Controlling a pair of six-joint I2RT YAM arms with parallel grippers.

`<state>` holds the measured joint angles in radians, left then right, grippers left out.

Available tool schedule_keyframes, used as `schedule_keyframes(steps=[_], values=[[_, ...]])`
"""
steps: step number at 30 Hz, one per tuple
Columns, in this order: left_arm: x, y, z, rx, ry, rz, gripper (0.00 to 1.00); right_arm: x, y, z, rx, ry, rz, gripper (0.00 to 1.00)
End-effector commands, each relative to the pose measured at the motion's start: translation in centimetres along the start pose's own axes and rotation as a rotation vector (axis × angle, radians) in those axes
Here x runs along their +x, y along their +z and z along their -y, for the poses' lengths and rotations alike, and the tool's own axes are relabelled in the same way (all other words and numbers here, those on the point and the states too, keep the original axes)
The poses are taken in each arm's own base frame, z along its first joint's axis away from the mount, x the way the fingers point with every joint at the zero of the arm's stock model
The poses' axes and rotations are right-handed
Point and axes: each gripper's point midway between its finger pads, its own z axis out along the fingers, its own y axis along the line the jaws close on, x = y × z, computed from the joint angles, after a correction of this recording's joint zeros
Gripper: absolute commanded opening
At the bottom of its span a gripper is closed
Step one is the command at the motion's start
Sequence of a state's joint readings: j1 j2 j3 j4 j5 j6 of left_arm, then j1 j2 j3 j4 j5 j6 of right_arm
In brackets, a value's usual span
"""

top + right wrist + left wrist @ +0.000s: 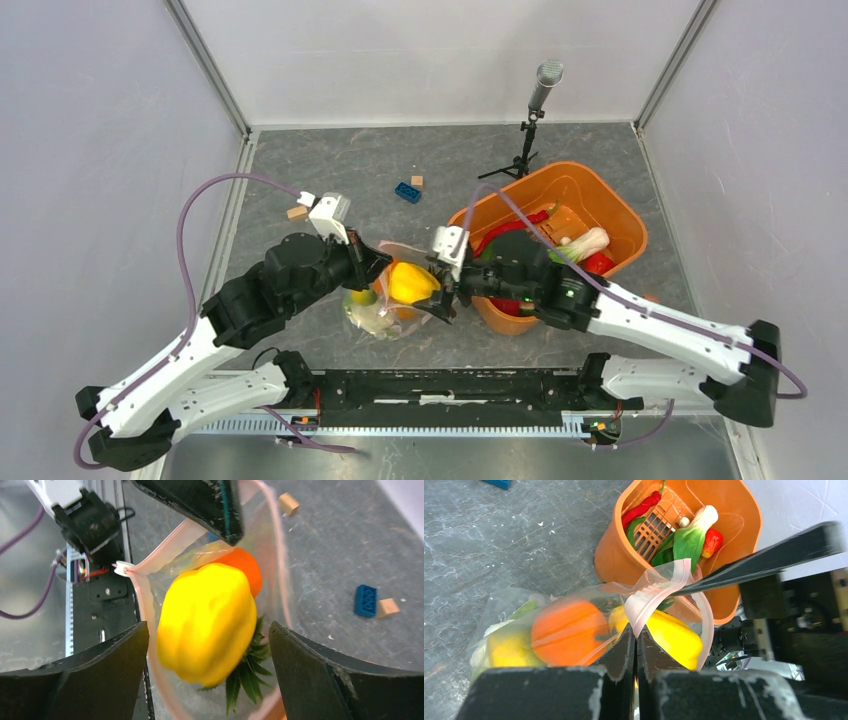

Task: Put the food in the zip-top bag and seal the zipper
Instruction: Place the fake vegetable in the zipper food storage bag, then adjust the zipper food storage bag at the center of the board.

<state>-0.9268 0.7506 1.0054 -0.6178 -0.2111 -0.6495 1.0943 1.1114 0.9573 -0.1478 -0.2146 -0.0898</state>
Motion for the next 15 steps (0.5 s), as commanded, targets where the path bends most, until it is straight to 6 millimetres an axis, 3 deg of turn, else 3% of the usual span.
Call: schedule_keyframes(steps=[1, 3, 6, 10, 15], values=[[-3.1, -1.8, 0.2, -0.006, -0.038, 0.118, 0.03, -6.2, -4.1, 1.3, 0.119, 0.012, 0.250, 0.93], [-3.2, -1.9, 0.1, -0.009, -0.041, 0.124, 0.03, -6.4, -5.4, 2.6, 0.206, 0.046, 0.271, 0.92], [-3.0, -1.7, 0.1, -0.009, -0.038, 0.116, 0.03, -4.3, -6.4, 5.0, 0.369, 0.120, 0.211, 0.87], [-2.8, -1.3, 0.3, -0.006, -0.033, 0.102, 0.03, -1.0, -4.8, 5.2, 0.397, 0.206, 0.081, 0.82], [-2.8, -1.3, 0.2, -0.007, -0.032, 0.104, 0.03, 2.5, -4.0, 6.3, 0.491, 0.271, -0.037, 0.68]])
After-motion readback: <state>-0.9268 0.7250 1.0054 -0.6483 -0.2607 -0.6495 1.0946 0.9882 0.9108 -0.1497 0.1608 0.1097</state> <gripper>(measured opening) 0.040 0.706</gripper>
